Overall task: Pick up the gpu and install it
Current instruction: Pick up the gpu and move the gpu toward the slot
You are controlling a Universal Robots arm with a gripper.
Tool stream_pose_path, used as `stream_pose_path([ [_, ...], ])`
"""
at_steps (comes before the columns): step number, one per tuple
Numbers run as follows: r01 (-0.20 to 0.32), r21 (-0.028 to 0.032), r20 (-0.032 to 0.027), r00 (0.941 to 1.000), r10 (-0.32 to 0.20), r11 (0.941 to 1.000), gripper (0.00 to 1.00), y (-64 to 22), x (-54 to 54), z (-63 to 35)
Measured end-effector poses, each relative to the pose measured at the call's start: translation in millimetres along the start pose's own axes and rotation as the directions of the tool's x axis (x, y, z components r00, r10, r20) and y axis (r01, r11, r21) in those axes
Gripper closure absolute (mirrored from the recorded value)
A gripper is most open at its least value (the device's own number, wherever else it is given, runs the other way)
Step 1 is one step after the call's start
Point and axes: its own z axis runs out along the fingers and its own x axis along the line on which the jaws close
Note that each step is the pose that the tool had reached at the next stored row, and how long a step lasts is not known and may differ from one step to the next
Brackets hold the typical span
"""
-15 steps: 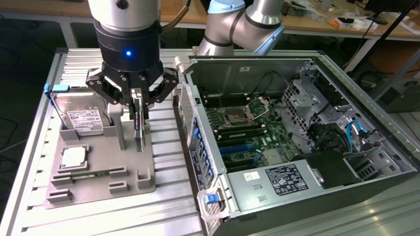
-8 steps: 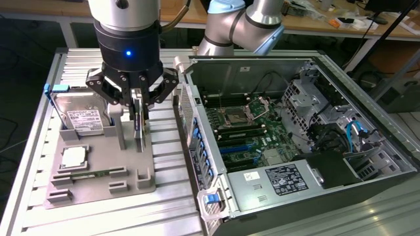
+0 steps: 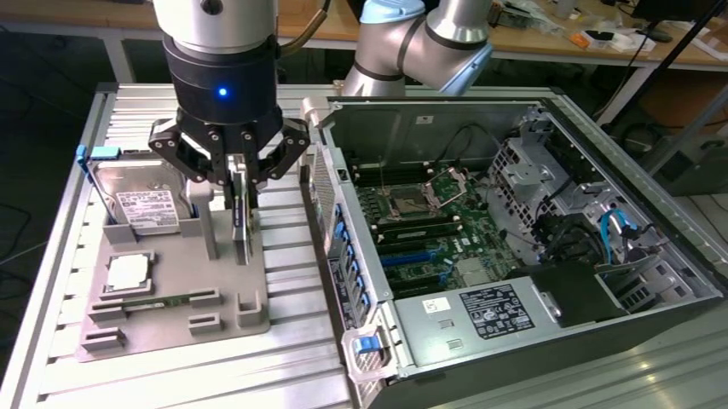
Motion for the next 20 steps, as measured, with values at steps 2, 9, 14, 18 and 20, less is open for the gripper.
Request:
stream_pose_path([
  [2,0.0,0.0017,0.0001,1.0,0.0,1.0,0.73,0.0,0.0,0.0],
  [9,0.0,0.0037,0.0,1.0,0.0,1.0,0.73,0.1,-1.2,-48.3],
  [14,0.0,0.0046,-0.0003,1.0,0.0,1.0,0.73,0.6,-12.1,-65.0],
  [18,0.0,0.0046,-0.0003,1.0,0.0,1.0,0.73,1.6,-30.9,-64.5],
  [20,0.0,0.0046,-0.0003,1.0,0.0,1.0,0.73,2.2,-41.2,-64.1],
])
